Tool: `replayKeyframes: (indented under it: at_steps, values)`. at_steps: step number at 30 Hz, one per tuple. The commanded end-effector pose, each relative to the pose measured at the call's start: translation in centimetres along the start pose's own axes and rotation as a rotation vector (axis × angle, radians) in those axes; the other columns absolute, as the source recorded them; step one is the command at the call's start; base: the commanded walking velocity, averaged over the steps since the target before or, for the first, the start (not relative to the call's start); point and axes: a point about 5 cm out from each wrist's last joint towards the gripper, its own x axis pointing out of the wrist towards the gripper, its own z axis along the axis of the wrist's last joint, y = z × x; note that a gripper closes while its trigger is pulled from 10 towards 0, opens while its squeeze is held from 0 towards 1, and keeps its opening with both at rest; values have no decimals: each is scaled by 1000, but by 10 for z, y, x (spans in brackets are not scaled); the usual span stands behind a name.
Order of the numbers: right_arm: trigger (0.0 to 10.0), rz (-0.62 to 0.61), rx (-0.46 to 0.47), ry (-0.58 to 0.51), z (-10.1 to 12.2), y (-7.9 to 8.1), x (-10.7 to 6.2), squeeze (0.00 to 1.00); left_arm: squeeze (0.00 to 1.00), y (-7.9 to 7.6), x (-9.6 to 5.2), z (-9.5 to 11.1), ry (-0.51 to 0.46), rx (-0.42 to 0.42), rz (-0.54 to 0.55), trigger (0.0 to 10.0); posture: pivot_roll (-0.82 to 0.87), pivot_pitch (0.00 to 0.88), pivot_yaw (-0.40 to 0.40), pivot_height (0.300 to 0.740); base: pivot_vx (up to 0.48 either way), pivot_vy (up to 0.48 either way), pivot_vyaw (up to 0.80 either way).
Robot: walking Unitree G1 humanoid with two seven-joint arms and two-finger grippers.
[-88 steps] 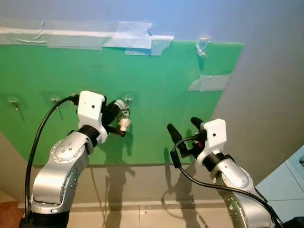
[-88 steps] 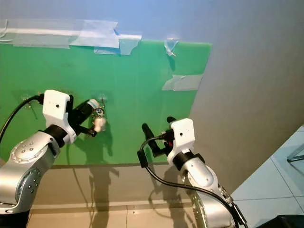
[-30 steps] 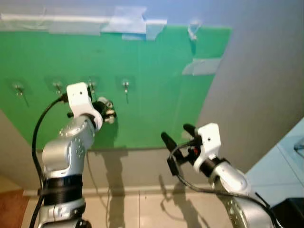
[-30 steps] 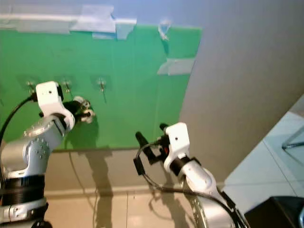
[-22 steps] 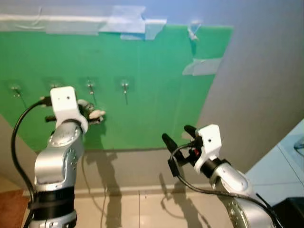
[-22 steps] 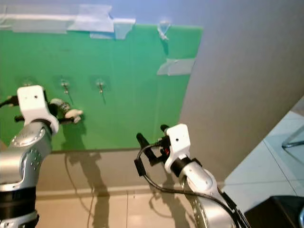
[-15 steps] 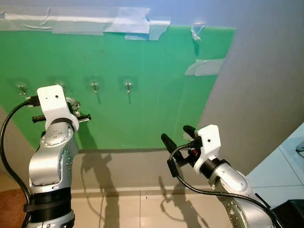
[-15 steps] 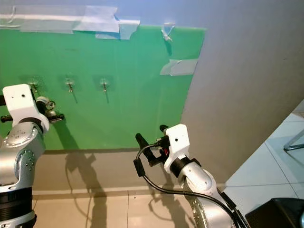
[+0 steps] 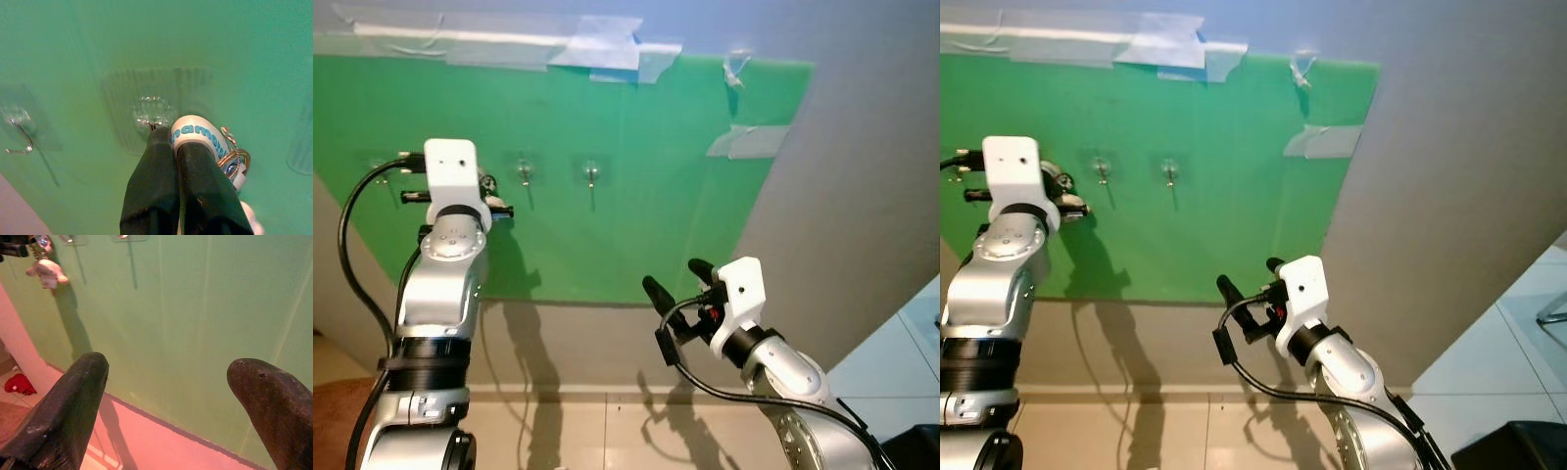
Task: Hang keys on a hook
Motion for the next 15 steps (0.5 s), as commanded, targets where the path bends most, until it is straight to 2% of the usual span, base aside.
replayKeyframes:
  at_steps: [1, 4, 9, 15]
  values:
    - [10000, -5, -3, 1, 1, 0, -1, 0, 0, -10, 1, 31, -150, 38, -41, 0, -35, 0, 21, 740, 0, 0, 0]
    - [10000, -14, 0, 0, 1, 0, -2, 0, 0, -22, -1, 37, -209, 103, -85, 0, -41, 0, 28, 740, 0, 0, 0]
    - [10000, -19, 3, -1, 1, 1, -3, 0, 0, -31, -4, 37, -220, 96, -131, 0, -43, 0, 33, 740, 0, 0, 0]
    - [10000, -20, 5, 1, 0, 1, -4, 0, 0, -35, -7, 12, -69, -96, -146, 0, -41, 0, 30, 740, 0, 0, 0]
